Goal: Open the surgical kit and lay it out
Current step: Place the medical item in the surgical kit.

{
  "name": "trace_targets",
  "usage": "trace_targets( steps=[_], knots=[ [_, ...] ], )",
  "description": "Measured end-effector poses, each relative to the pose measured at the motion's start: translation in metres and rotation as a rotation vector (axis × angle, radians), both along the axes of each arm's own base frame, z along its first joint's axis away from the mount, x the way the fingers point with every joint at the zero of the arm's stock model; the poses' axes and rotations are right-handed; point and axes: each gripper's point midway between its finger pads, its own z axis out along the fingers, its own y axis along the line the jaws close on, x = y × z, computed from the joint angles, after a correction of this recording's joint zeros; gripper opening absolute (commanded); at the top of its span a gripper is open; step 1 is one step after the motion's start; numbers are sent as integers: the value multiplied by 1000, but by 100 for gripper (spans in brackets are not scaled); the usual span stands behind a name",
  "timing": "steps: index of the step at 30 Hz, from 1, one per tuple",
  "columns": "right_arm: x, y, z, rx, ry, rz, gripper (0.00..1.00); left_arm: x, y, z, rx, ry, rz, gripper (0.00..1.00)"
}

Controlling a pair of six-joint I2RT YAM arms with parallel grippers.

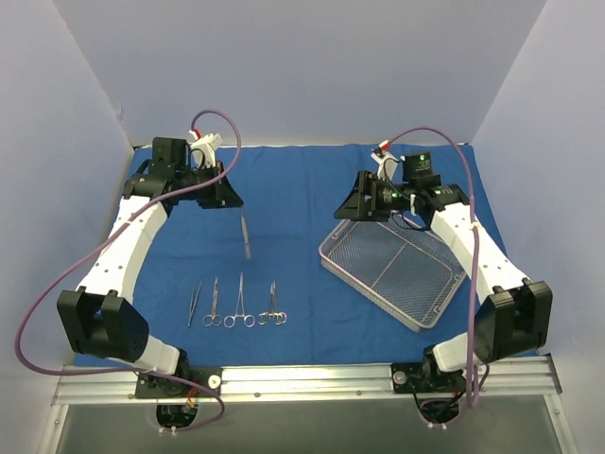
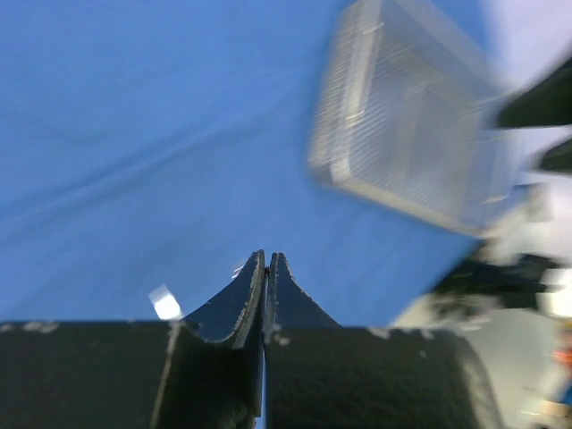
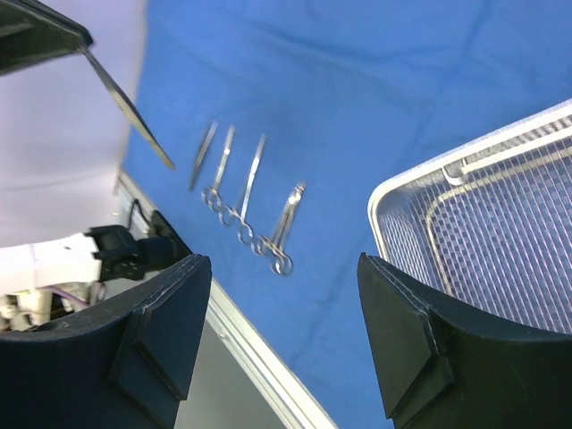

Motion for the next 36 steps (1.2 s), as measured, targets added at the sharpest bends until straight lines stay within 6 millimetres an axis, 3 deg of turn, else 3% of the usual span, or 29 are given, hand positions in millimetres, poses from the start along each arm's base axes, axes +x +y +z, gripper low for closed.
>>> trace_targets(
  steps=[3, 10, 15, 20, 29, 36],
  knots=[
    [-9, -4, -3, -39, 2, -7, 67, -10, 24, -12, 180, 10, 14, 2],
    [-27, -8, -25, -85, 44, 11, 67, -52, 94, -77, 602, 271, 62, 2],
    [-34, 1, -31, -112, 33, 58, 67, -70, 132, -93, 810, 384, 101, 2],
    [-40, 8, -39, -141, 31, 105, 67, -74, 150, -103, 891, 427, 99, 2],
    [-38, 5, -44, -176, 21, 104, 67, -91, 176, -172, 907, 669, 48, 2],
    [-38, 4, -44, -180, 18, 102, 67, -91, 185, -183, 854, 697, 60, 2]
  ],
)
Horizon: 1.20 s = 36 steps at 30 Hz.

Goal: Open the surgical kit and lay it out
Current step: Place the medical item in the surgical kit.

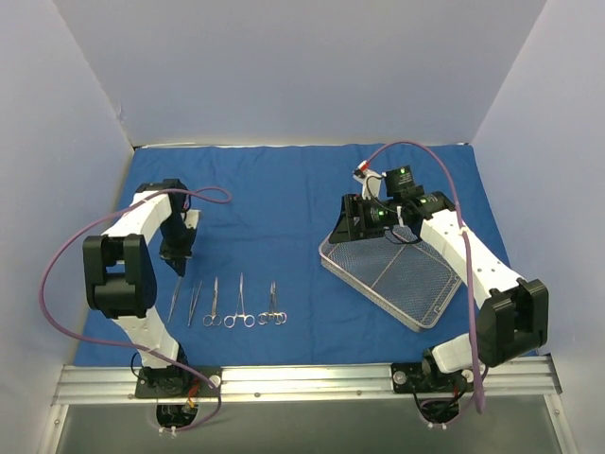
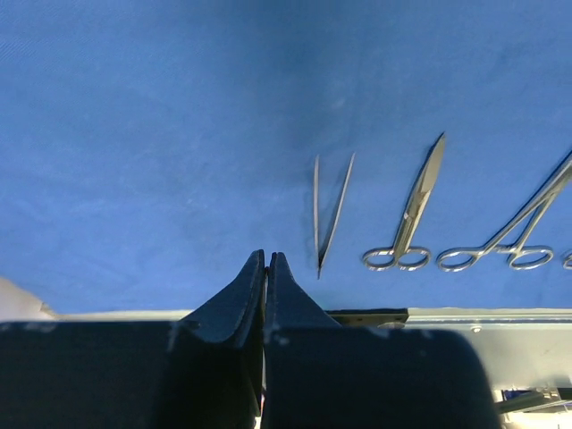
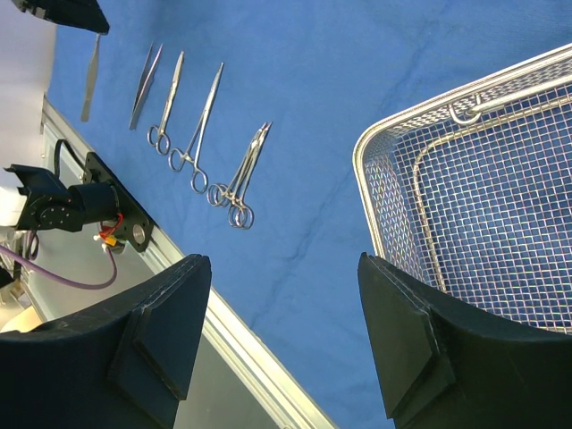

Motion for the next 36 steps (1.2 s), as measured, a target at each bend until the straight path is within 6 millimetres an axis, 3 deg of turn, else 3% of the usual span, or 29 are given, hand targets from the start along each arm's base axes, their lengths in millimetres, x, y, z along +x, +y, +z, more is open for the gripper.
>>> trace_targets(
  steps=[7, 16, 29, 36],
  knots=[
    [0, 0, -1, -1, 2, 0, 68, -2, 3, -20, -34, 39, 33, 2],
    [1, 0, -7, -8, 22, 0, 68, 4, 18, -28, -38, 26, 86, 2],
    [2, 1, -9, -10, 29, 0, 68, 10, 24, -43, -29, 31, 101, 3],
    [2, 1, -12, -12, 35, 0, 68, 16, 27, -47, -22, 21, 103, 8]
  ],
)
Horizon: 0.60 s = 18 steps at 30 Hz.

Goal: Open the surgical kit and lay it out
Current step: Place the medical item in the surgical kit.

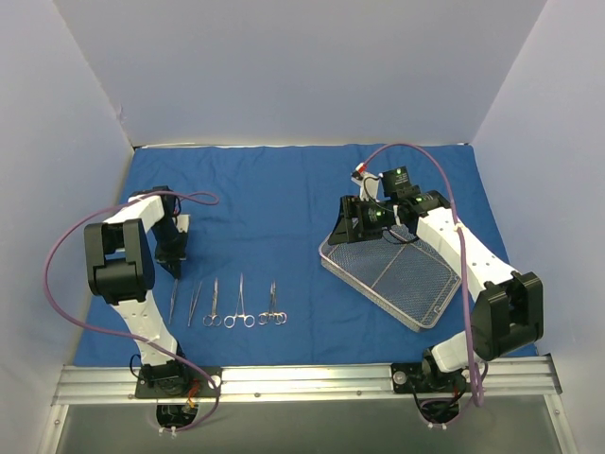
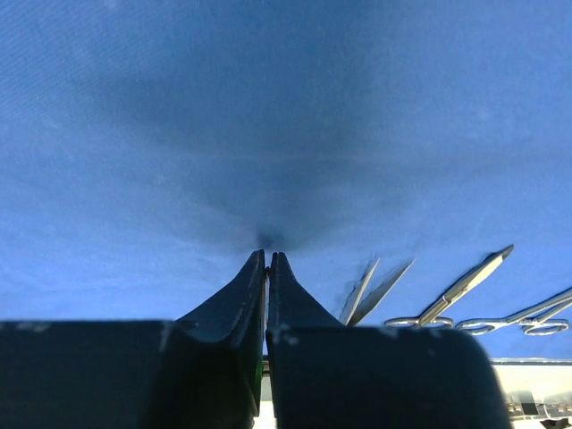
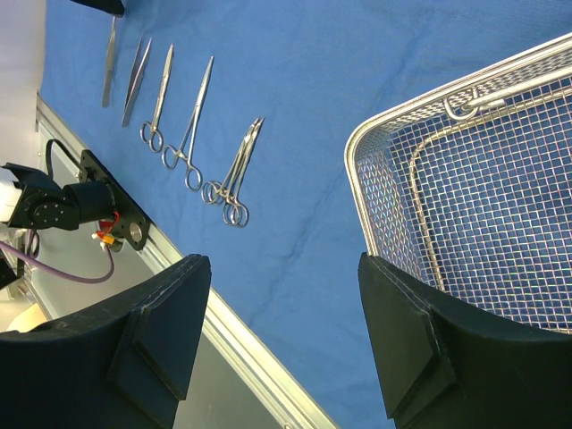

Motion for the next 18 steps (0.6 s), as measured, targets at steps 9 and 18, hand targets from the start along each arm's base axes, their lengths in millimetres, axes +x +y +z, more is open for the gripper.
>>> trace_targets(
  steps=[9, 18],
  knots=[
    [0, 0, 0, 0, 0, -1, 68, 1, 2, -6, -1, 11, 6, 13],
    [0, 0, 0, 1, 4, -4, 68, 2, 3, -8, -3, 15, -5, 25]
  ],
)
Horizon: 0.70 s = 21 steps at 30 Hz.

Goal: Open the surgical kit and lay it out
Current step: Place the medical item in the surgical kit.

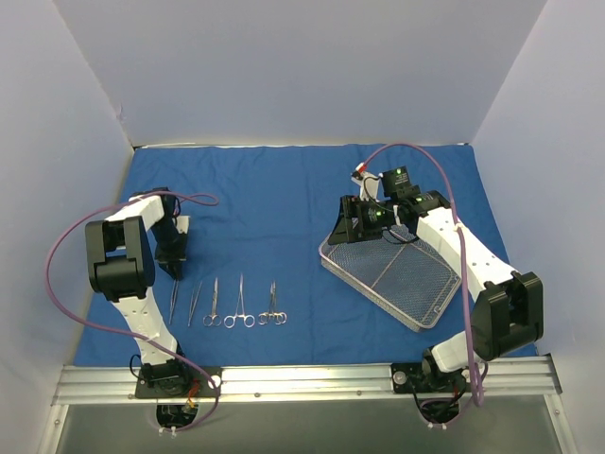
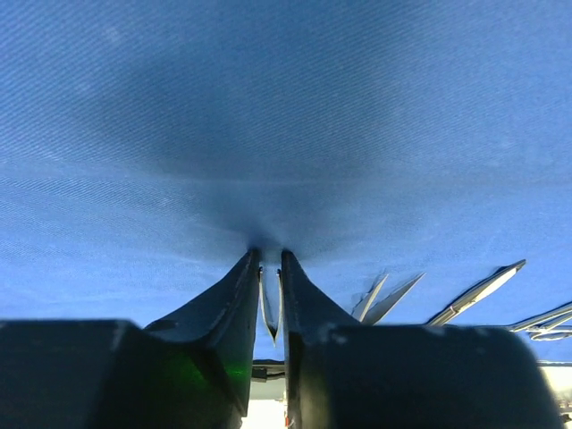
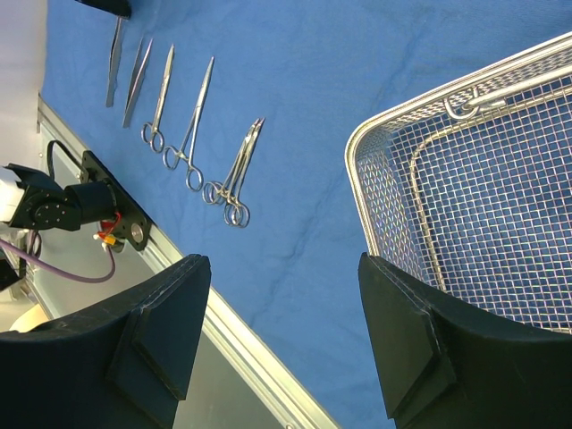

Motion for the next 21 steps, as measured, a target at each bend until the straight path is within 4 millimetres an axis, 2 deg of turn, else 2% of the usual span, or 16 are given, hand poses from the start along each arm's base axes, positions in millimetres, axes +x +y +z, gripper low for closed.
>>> trace_targets(
  steps=[8, 21],
  knots=[
    [0, 0, 0, 3, 7, -7, 68, 0, 3, 0, 0, -2, 7, 34],
    [0, 1, 1, 5, 13, -12, 68, 0, 4, 0, 5, -1, 7, 60]
  ],
)
